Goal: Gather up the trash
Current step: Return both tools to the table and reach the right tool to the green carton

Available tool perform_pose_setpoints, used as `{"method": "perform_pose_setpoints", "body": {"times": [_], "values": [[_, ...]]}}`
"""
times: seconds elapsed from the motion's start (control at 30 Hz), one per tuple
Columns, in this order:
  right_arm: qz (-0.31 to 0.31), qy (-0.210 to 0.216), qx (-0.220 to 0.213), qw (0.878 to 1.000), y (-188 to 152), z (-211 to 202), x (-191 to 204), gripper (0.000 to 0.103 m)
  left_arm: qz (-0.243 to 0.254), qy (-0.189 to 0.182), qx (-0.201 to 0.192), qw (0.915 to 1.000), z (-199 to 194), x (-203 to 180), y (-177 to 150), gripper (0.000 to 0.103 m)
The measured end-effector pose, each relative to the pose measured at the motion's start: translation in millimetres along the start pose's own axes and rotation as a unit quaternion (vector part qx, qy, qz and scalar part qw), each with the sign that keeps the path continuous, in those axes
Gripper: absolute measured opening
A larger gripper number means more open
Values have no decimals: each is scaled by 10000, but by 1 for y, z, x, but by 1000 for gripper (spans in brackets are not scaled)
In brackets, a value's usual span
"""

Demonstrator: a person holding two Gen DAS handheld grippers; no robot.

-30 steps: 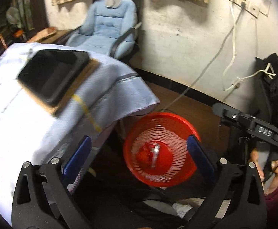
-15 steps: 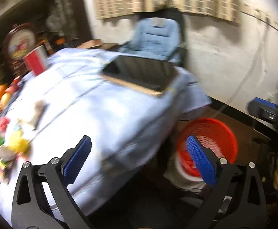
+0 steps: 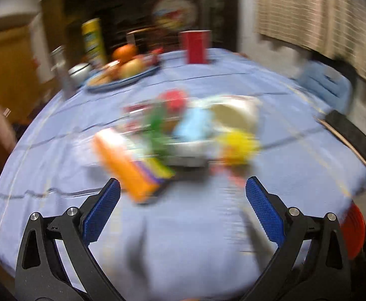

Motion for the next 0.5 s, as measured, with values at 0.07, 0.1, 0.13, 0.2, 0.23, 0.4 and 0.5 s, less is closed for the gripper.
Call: {"method": "perform_pose_setpoints", "body": {"times": [0.07, 0.1, 0.13, 0.2, 0.23, 0.4, 0.5], "values": [[-204, 122, 148, 9996, 5, 19, 22, 92, -226, 299, 98, 9992, 11, 29, -1, 96], [-296, 157, 209, 9992, 8, 28, 30, 92, -278, 415, 126, 9987, 14, 40, -2, 96], [-402, 197, 282, 9986, 11, 38, 41, 92, -324, 529, 168, 9979, 19, 51, -4, 96], [-560, 260, 413, 9972, 15, 56, 61, 92, -382, 620, 250, 9970, 25, 67, -7, 96], [-642, 303, 492, 9963, 19, 67, 70, 92, -418, 627, 283, 9968, 27, 70, -9, 96], [-1008, 522, 682, 9912, 30, 102, 114, 92, -716, 69, 518, 9961, 32, 83, -19, 96], [-1413, 616, 696, 9856, 35, 120, 146, 92, -905, -424, 827, 9916, 35, 84, -26, 96]]}}
Point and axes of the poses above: each gripper's, at about its wrist camera, not at the fingertips, and z roughly the way its jaws point, x to its left, y to its top, the point moved 4 cm from there along z, roughly the way its jaws point
